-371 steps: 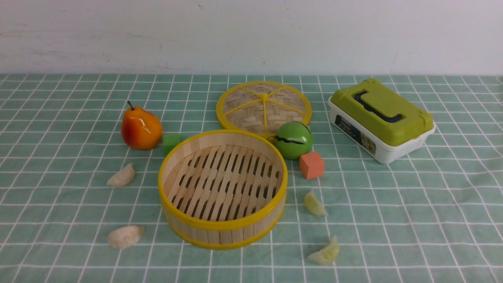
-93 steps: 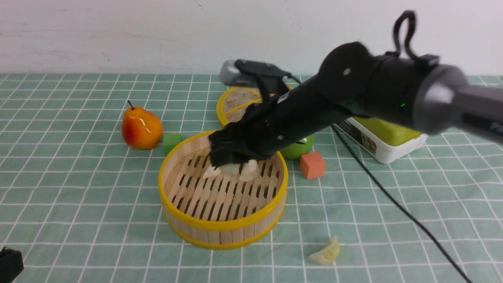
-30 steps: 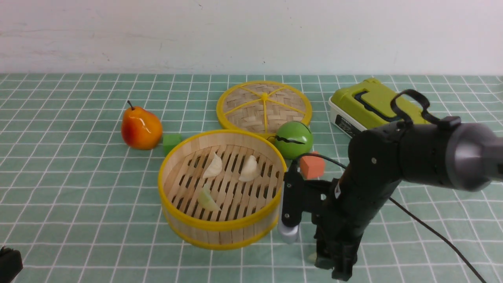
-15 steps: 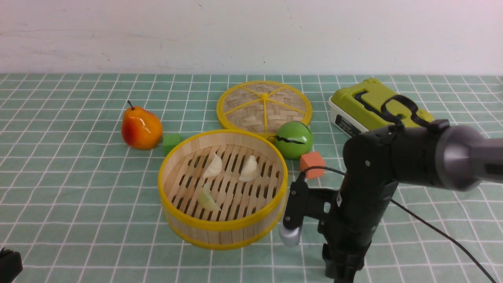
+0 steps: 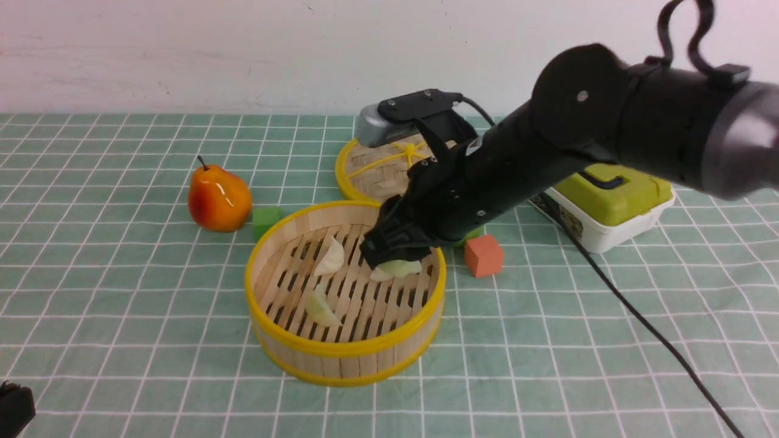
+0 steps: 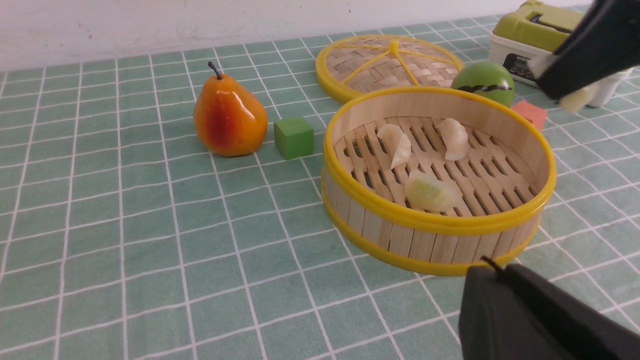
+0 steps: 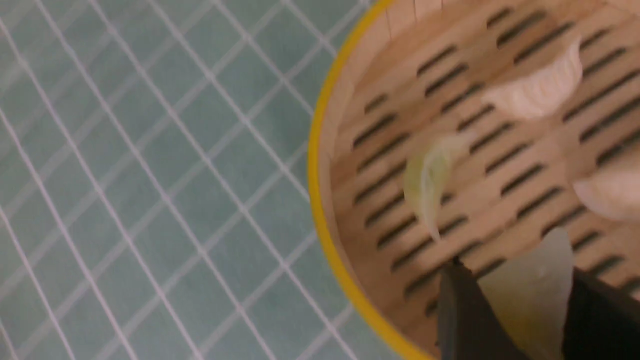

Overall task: Put the dumplings into the steamer on the table with the blue tablecloth.
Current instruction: 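Place the dumpling in the bamboo steamer basket with the right gripper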

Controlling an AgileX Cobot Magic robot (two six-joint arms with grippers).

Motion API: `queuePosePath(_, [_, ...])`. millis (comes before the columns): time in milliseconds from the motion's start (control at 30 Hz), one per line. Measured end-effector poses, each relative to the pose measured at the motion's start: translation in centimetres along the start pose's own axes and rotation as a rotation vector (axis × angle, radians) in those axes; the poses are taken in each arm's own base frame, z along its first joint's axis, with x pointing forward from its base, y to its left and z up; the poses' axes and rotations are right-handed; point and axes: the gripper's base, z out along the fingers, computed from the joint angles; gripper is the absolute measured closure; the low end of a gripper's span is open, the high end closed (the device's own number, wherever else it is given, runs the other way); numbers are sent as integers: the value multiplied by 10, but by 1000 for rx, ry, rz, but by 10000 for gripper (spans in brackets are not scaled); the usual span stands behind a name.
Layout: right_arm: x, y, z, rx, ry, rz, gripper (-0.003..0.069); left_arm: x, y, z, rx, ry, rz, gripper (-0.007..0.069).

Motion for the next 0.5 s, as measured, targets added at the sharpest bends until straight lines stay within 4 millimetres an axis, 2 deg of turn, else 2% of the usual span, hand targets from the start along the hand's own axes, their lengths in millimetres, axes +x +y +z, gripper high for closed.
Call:
queuePosePath(133, [14, -23, 51, 1, 2, 165, 458, 0, 0, 0, 0, 0, 0, 607])
queuePosePath(233, [24, -33, 73, 6, 16, 245, 458, 0, 0, 0, 0, 0, 0, 606])
queuePosePath(333, [29, -38, 83, 18, 23, 264, 449, 0, 0, 0, 0, 0, 0, 606])
queuePosePath(433, [29, -40, 83, 26, 18, 260, 384, 0, 0, 0, 0, 0, 0, 606])
queuePosePath(500, [29, -40, 83, 29, 19, 256, 309, 0, 0, 0, 0, 0, 0, 606])
